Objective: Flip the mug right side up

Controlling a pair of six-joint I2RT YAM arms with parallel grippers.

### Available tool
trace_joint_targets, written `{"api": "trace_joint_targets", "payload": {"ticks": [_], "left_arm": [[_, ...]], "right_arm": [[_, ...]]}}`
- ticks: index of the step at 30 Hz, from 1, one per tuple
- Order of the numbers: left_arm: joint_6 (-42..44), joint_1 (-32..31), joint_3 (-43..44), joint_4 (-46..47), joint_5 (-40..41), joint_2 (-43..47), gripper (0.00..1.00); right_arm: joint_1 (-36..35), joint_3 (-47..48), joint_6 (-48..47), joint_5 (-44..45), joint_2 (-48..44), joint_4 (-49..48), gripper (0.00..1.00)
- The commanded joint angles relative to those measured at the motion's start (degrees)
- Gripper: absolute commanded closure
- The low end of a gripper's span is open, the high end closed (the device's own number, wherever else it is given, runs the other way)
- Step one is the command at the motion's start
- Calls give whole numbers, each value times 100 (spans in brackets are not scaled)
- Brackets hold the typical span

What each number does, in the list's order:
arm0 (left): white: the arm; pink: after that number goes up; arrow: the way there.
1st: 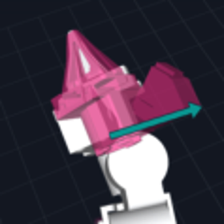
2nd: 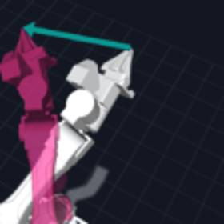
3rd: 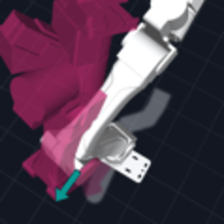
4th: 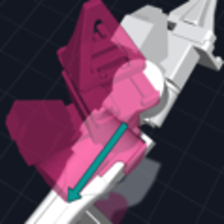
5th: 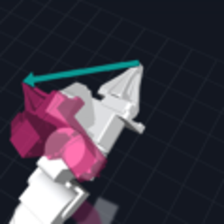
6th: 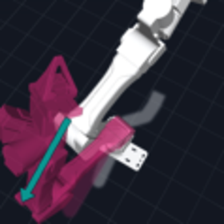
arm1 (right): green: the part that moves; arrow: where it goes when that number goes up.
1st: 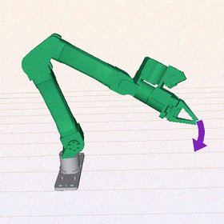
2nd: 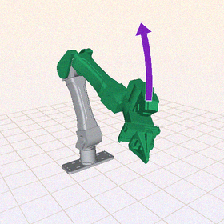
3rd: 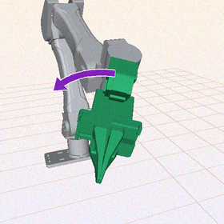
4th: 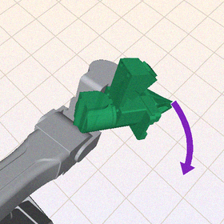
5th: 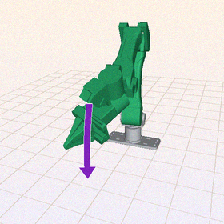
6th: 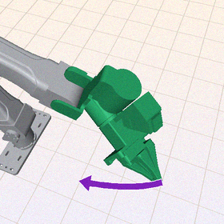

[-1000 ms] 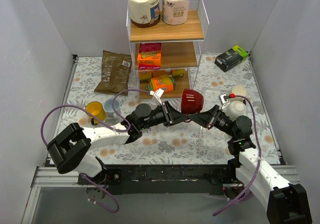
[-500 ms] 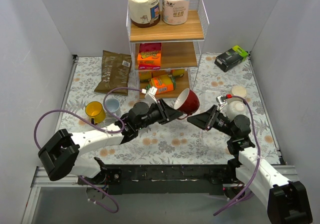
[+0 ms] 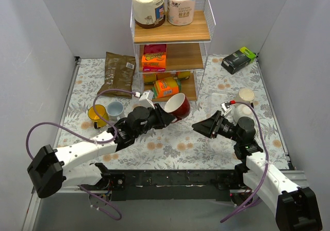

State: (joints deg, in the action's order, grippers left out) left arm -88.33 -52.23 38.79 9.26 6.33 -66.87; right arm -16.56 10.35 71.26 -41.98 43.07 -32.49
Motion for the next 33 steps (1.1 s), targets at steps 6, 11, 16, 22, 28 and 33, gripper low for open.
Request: {"api": "trace_joint_targets", "payload": {"ticks": [6,11,16,22,28,33], "left_arm": [[923,28,525,-1757,1958,1255,100],[1002,28,542,-2454,2951,1326,100],[994,28,542,-2815,3523,1168,100],[879,28,385,-3026,4148,939,100],[616,28,244,-2992,4412,483,100],[589,28,-81,-2588,4456,254,100]], "right_arm": [[21,406,-578,67,-97,936,36],[12,512,-754,93,-62,1060,38],[12,547,-798,93,17,1131,39],[12,503,-816,93,9,1227,39],[12,424,-807,49,26,1192,39],[21,389,-790,14,0,1184,39]]}}
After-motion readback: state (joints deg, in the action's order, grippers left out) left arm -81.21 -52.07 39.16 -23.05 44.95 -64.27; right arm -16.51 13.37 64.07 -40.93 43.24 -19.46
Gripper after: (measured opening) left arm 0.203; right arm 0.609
